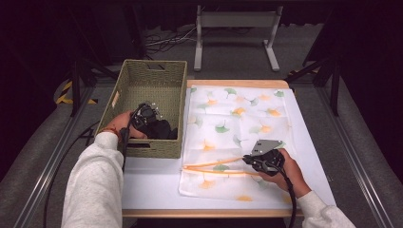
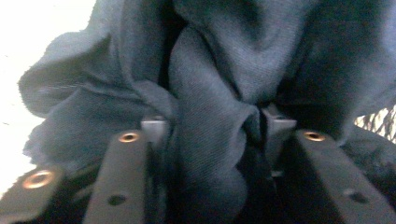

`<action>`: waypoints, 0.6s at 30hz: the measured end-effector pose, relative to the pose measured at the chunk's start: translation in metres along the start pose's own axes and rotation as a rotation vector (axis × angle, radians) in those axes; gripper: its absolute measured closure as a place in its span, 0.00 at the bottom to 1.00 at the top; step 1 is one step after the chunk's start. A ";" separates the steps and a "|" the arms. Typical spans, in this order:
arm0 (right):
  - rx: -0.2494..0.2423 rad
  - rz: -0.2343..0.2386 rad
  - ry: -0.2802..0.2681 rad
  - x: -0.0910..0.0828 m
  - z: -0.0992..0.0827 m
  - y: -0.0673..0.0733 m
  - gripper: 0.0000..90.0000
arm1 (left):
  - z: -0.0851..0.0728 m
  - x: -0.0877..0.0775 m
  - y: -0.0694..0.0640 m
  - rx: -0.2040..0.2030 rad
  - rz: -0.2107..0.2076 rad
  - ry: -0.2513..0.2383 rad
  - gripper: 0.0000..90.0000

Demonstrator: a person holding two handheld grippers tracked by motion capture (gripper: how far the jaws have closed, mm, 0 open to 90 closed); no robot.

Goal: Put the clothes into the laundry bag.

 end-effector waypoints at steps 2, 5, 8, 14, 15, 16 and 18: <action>0.002 -0.002 -0.003 0.000 0.000 0.000 0.96 | 0.001 -0.005 0.006 0.010 0.115 -0.001 0.72; 0.001 -0.007 -0.007 -0.001 0.001 -0.001 0.97 | 0.003 -0.014 0.012 0.004 0.188 -0.040 0.74; 0.001 -0.008 -0.016 -0.002 0.001 -0.002 0.97 | 0.009 -0.024 0.013 0.006 0.231 -0.107 0.74; 0.006 -0.016 -0.029 -0.004 0.001 -0.002 0.97 | 0.011 -0.038 0.012 -0.006 0.267 -0.171 0.74; 0.008 -0.014 -0.033 -0.005 0.001 -0.003 0.97 | 0.011 -0.040 0.011 -0.008 0.272 -0.180 0.74; 0.010 -0.018 -0.037 -0.005 0.001 -0.003 0.97 | 0.010 -0.042 0.011 -0.010 0.291 -0.185 0.74; 0.012 -0.018 -0.038 -0.005 0.001 -0.003 0.97 | 0.010 -0.045 0.011 -0.021 0.297 -0.199 0.74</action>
Point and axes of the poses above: each handheld gripper's, and its own axes: x roughly forward along the jaws, z roughly out of its top, y roughly to its left, the point moved 5 cm from there along x, roughly forward along the jaws, and after that the axes turned 3 degrees about -y, right-handed, at the moved point
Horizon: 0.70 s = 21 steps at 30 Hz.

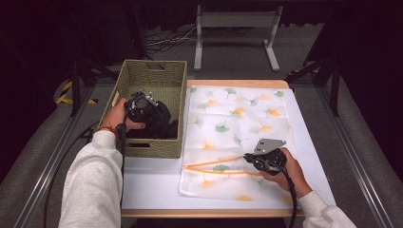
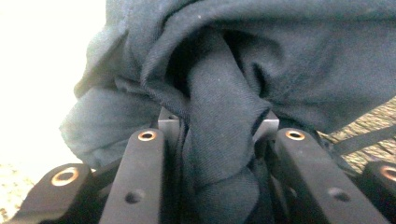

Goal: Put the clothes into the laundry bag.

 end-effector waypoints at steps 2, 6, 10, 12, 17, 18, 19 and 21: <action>0.000 -0.003 -0.003 -0.001 0.000 0.000 0.97 | 0.001 -0.014 0.002 -0.018 0.022 -0.052 0.74; 0.002 -0.005 -0.007 -0.001 0.001 0.000 0.97 | 0.003 -0.032 0.005 -0.045 0.037 -0.132 0.75; 0.005 -0.011 -0.013 -0.002 0.001 -0.001 0.97 | 0.006 -0.051 0.005 -0.053 0.058 -0.174 0.75; 0.004 -0.012 -0.015 -0.002 0.001 -0.001 0.97 | 0.008 -0.058 0.005 -0.052 0.065 -0.193 0.75; 0.006 -0.009 -0.017 -0.002 0.001 -0.001 0.98 | 0.008 -0.073 0.006 -0.074 0.079 -0.236 0.75; 0.006 -0.010 -0.019 -0.002 0.001 -0.001 0.98 | 0.008 -0.078 0.006 -0.082 0.082 -0.254 0.75; 0.005 -0.010 -0.018 -0.003 0.001 0.000 0.98 | 0.008 -0.081 0.006 -0.085 0.081 -0.265 0.75; 0.006 -0.011 -0.021 -0.003 0.002 0.000 0.98 | 0.008 -0.086 0.004 -0.079 0.092 -0.273 0.75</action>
Point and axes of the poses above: each handheld gripper's, and its own axes: x roughly forward along the jaws, z roughly out of its top, y roughly to its left, the point moved 5 cm from there along x, roughly forward along the jaws, and after that the axes turned 3 degrees about -y, right-handed, at the moved point
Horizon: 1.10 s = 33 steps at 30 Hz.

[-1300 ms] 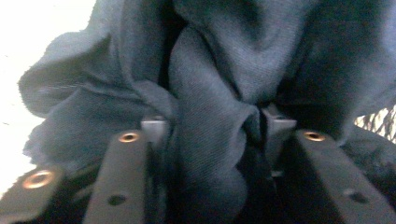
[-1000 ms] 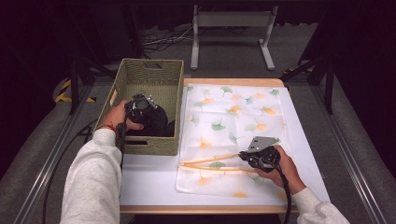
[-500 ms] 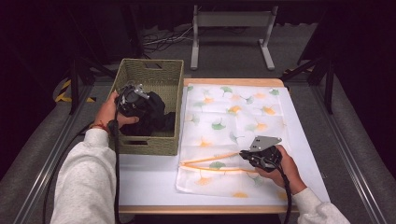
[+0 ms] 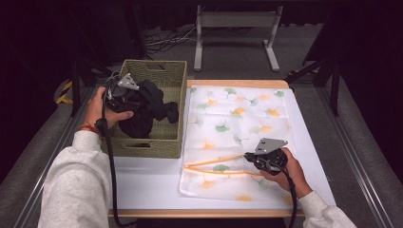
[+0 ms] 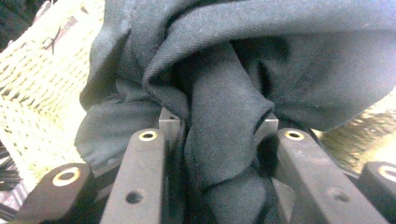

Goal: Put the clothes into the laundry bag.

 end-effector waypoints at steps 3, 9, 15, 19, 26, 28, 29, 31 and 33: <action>0.000 -0.003 -0.001 0.000 0.000 0.000 0.98 | 0.002 -0.008 -0.001 -0.001 0.006 -0.012 0.75; 0.000 -0.003 0.000 -0.001 0.001 0.000 0.98 | 0.013 -0.031 -0.001 0.005 0.028 -0.049 0.75; 0.001 -0.002 -0.003 -0.001 0.001 0.000 0.98 | 0.025 -0.042 -0.007 0.011 0.022 -0.072 0.75; 0.001 -0.002 -0.005 -0.001 0.001 0.000 0.98 | 0.031 -0.044 -0.010 0.007 0.013 -0.092 0.75; 0.003 0.003 -0.006 -0.002 0.001 0.000 0.98 | 0.042 -0.051 -0.016 0.002 -0.008 -0.128 0.75; 0.004 0.003 -0.005 -0.002 0.001 0.000 0.98 | 0.048 -0.055 -0.021 0.005 -0.025 -0.146 0.75; 0.004 0.005 -0.005 -0.002 0.001 0.000 0.98 | 0.048 -0.055 -0.021 0.005 -0.025 -0.146 0.75; 0.006 0.004 -0.005 -0.002 0.001 0.000 0.98 | 0.051 -0.058 -0.026 0.002 -0.041 -0.160 0.75; 0.007 0.005 -0.005 -0.002 0.001 0.000 0.98 | 0.057 -0.062 -0.035 0.007 -0.062 -0.183 0.75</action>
Point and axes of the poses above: each handheld gripper's, and its own axes: x roughly forward along the jaws, z roughly out of its top, y roughly to its left, the point moved 5 cm from there along x, roughly forward along the jaws, and after that the axes turned 3 degrees about -y, right-handed, at the moved point
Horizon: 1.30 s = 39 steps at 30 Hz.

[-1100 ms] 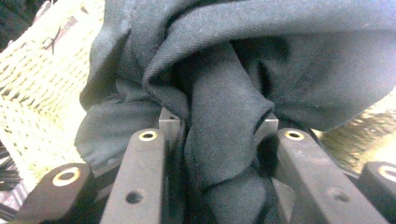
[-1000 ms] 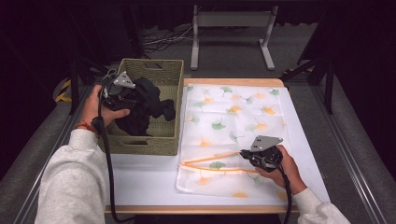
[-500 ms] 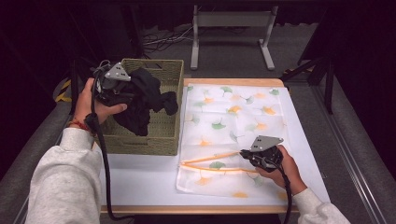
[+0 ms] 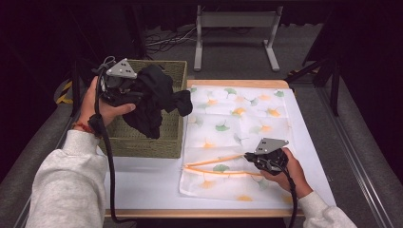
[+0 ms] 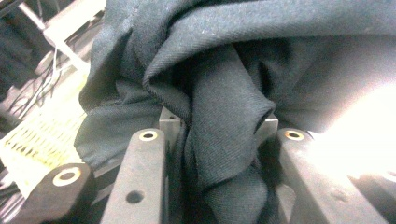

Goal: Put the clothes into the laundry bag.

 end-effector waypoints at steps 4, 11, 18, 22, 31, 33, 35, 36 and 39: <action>-0.001 0.001 0.000 0.000 0.000 0.000 0.98 | 0.006 -0.002 -0.016 0.010 -0.034 -0.025 0.75; -0.001 -0.003 -0.005 -0.001 0.001 -0.001 0.98 | 0.010 0.001 -0.057 0.062 -0.110 -0.063 0.75; -0.002 -0.006 -0.009 -0.001 0.001 0.000 0.98 | 0.006 0.009 -0.096 0.102 -0.190 -0.083 0.75; -0.001 -0.008 -0.010 -0.001 0.002 0.000 0.99 | -0.001 0.018 -0.117 0.128 -0.237 -0.073 0.75; 0.001 -0.008 -0.013 -0.002 0.002 0.000 0.99 | -0.014 0.048 -0.158 0.151 -0.335 -0.090 0.75; 0.001 -0.008 -0.013 -0.002 0.002 0.000 0.99 | -0.016 0.055 -0.165 0.154 -0.347 -0.094 0.75; 0.002 -0.007 -0.014 -0.002 0.002 -0.001 0.99 | -0.019 0.065 -0.174 0.160 -0.369 -0.094 0.75; 0.003 -0.007 -0.014 -0.002 0.002 -0.001 0.99 | -0.020 0.068 -0.177 0.157 -0.377 -0.095 0.75; 0.004 -0.006 -0.014 -0.002 0.002 -0.001 0.99 | -0.025 0.084 -0.189 0.173 -0.403 -0.081 0.75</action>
Point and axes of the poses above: each handheld gripper's, and its own axes: x roughly forward along the jaws, z roughly out of its top, y roughly to its left, the point moved 5 cm from there along x, roughly forward along the jaws, and after that the axes turned 3 degrees about -y, right-handed, at the moved point
